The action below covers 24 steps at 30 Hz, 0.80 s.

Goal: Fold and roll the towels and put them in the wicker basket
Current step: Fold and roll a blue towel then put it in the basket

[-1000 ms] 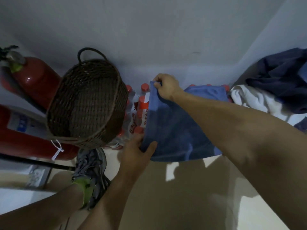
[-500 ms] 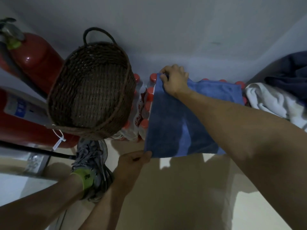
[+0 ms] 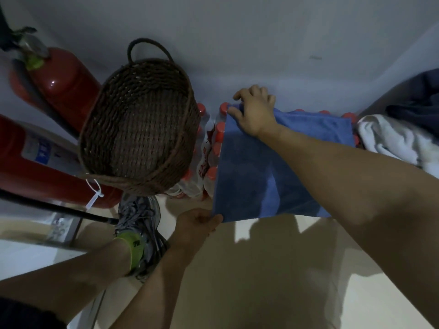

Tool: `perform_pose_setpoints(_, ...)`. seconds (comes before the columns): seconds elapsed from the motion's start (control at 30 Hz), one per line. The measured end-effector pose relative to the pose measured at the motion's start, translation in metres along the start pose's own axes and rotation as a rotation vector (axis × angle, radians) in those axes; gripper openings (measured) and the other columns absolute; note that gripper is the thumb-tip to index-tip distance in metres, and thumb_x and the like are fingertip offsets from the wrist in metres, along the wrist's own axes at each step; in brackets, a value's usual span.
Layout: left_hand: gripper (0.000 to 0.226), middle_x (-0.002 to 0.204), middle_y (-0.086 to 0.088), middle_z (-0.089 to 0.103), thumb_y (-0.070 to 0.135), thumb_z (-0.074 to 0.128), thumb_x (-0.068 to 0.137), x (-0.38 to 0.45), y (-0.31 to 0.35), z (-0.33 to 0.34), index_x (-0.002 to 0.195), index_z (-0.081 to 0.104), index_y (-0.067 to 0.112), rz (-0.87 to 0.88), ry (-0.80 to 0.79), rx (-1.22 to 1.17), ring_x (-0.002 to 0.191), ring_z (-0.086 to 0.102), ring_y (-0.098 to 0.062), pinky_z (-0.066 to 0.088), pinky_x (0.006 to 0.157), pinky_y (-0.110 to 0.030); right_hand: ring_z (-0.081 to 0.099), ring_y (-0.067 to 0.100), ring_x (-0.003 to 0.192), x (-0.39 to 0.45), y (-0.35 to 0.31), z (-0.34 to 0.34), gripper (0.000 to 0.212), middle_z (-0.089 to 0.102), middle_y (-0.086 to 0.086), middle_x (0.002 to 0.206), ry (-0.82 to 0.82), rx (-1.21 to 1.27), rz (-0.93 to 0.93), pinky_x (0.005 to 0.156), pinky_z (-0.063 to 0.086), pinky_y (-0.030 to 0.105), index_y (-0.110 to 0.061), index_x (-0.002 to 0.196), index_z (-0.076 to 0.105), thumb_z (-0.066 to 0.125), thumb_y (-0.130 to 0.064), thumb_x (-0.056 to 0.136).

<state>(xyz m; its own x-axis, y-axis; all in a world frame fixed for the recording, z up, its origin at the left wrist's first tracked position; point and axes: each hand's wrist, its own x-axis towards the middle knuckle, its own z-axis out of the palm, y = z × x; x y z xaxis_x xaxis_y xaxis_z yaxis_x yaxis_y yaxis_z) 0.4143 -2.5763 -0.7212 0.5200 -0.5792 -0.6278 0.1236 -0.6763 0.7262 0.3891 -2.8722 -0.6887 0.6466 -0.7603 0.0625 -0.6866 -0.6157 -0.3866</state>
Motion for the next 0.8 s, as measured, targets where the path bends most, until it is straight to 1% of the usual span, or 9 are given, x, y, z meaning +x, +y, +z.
perform_pose_setpoints(0.13,0.030,0.097,-0.011,0.064,0.031,0.050,0.099,0.010,0.040,-0.003,0.099,0.066,0.006,0.051,-0.044,0.763,0.093,0.059,-0.025,0.044,0.081,-0.030,0.044,0.032,0.116,-0.022,0.025,-0.043,0.031,0.053,0.011,0.120,0.096,0.057,-0.058,0.090,0.031,0.037,-0.014,0.120,0.058,0.055,-0.031,0.094)
perform_pose_setpoints(0.2,0.020,0.088,-0.003,0.062,0.024,0.050,0.097,0.006,0.075,0.004,0.094,0.065,0.010,0.204,0.038,0.723,0.088,0.061,-0.022,0.043,0.074,-0.030,0.046,0.035,0.115,-0.038,0.052,-0.068,0.029,0.054,0.013,0.118,0.113,0.045,-0.026,0.094,0.036,0.041,-0.012,0.118,0.059,0.057,-0.020,0.090)
perform_pose_setpoints(0.3,0.018,0.067,0.009,0.059,0.028,0.058,0.091,0.011,0.141,0.029,0.077,0.063,0.019,0.385,0.055,0.418,0.066,0.057,-0.012,0.043,0.061,-0.025,0.046,0.039,0.115,-0.063,0.102,-0.101,0.030,0.051,0.020,0.121,0.056,-0.026,0.162,0.099,0.041,0.044,-0.009,0.117,0.060,0.059,-0.018,0.088)
perform_pose_setpoints(0.37,0.015,0.069,0.009,0.058,0.026,0.057,0.091,0.025,0.175,0.050,0.079,0.063,0.019,0.526,0.104,0.451,0.067,0.054,-0.009,0.042,0.062,-0.023,0.049,0.041,0.117,-0.077,0.132,-0.115,0.035,0.050,0.022,0.125,-0.002,-0.056,0.314,0.102,0.042,0.041,-0.007,0.122,0.059,0.060,-0.019,0.090)
perform_pose_setpoints(0.47,0.021,0.108,-0.008,0.065,0.017,0.054,0.094,0.055,0.189,0.071,0.111,0.064,0.008,0.690,0.102,0.592,0.101,0.058,-0.024,0.043,0.087,-0.032,0.050,0.041,0.121,-0.089,0.161,-0.121,0.044,0.050,0.026,0.133,-0.074,-0.044,0.365,0.105,0.040,0.037,-0.002,0.134,0.053,0.055,-0.014,0.091)
perform_pose_setpoints(0.57,0.046,0.150,-0.012,0.040,0.019,0.051,0.098,0.088,0.177,0.078,0.142,0.044,0.007,0.785,-0.007,0.882,0.139,0.033,-0.028,0.019,0.115,-0.030,0.049,0.041,0.123,-0.089,0.170,-0.118,0.052,0.050,0.024,0.136,-0.162,-0.016,0.314,0.106,0.039,0.038,-0.006,0.143,0.044,0.055,-0.016,0.093)
perform_pose_setpoints(0.63,0.050,0.157,-0.010,0.026,0.022,0.045,0.101,0.108,0.173,0.077,0.148,0.034,0.011,0.833,0.011,0.965,0.147,0.018,-0.028,0.007,0.120,-0.035,0.051,0.041,0.120,-0.084,0.174,-0.114,0.052,0.053,0.024,0.131,-0.160,-0.040,0.295,0.104,0.039,0.039,-0.010,0.142,0.048,0.059,-0.027,0.094)
perform_pose_setpoints(0.7,0.050,0.159,-0.011,0.022,0.025,0.041,0.103,0.123,0.168,0.076,0.150,0.031,0.013,0.845,0.054,0.992,0.148,0.014,-0.030,0.007,0.121,-0.041,0.052,0.039,0.116,-0.079,0.177,-0.109,0.046,0.055,0.021,0.124,-0.151,-0.047,0.295,0.102,0.041,0.037,-0.012,0.132,0.056,0.062,-0.034,0.092)
perform_pose_setpoints(0.8,0.049,0.159,-0.010,0.023,0.029,0.039,0.103,0.132,0.161,0.079,0.150,0.032,0.016,0.857,0.113,0.989,0.147,0.016,-0.032,0.011,0.119,-0.047,0.058,0.037,0.108,-0.075,0.181,-0.104,0.031,0.063,0.020,0.116,-0.125,-0.007,0.325,0.091,0.046,0.035,-0.010,0.114,0.062,0.067,-0.027,0.089)
